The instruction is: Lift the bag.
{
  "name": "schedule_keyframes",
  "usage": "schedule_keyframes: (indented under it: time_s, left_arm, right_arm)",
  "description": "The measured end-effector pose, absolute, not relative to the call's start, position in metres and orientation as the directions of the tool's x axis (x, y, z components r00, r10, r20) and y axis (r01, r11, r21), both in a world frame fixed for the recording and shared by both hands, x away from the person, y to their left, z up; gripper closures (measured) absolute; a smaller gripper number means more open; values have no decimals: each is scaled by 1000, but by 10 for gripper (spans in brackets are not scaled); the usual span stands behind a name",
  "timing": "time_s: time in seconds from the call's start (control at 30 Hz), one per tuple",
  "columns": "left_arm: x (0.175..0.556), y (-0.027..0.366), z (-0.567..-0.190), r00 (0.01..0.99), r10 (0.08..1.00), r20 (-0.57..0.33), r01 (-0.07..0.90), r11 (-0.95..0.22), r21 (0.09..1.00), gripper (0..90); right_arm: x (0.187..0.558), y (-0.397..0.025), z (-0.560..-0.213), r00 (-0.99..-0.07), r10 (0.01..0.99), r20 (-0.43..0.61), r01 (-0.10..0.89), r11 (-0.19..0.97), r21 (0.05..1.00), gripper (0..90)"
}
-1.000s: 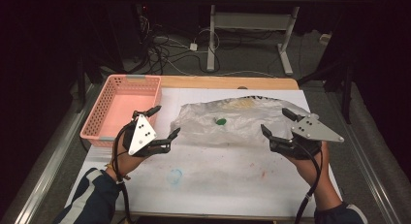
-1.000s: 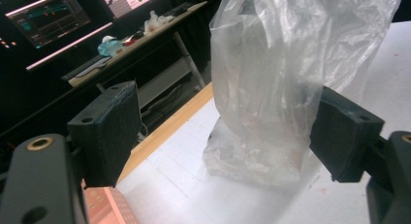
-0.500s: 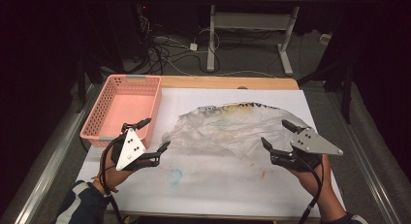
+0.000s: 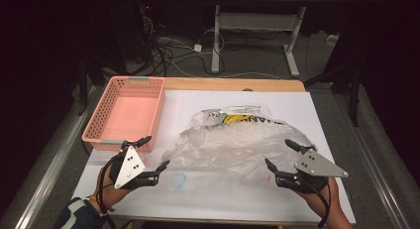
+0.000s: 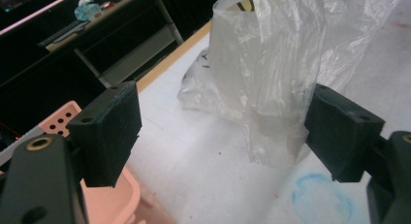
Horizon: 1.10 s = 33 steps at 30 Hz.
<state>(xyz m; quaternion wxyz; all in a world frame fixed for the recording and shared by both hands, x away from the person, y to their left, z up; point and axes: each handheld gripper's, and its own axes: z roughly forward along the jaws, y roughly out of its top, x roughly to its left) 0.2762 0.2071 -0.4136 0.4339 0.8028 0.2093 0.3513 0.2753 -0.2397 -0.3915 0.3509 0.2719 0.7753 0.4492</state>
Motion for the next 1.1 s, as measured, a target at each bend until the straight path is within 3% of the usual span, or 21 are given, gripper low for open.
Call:
schedule_keyframes:
  time_s: [0.7, 1.1]
  left_arm:
    - [268, 207, -453, 705, 610, 362, 113, -600, 792, 151]
    - [268, 207, -453, 705, 614, 355, 110, -589, 801, 151]
  right_arm:
    - [264, -240, -442, -672, 683, -287, 189, 533, 825, 210]
    - [263, -237, -446, -674, 677, -295, 192, 546, 816, 208]
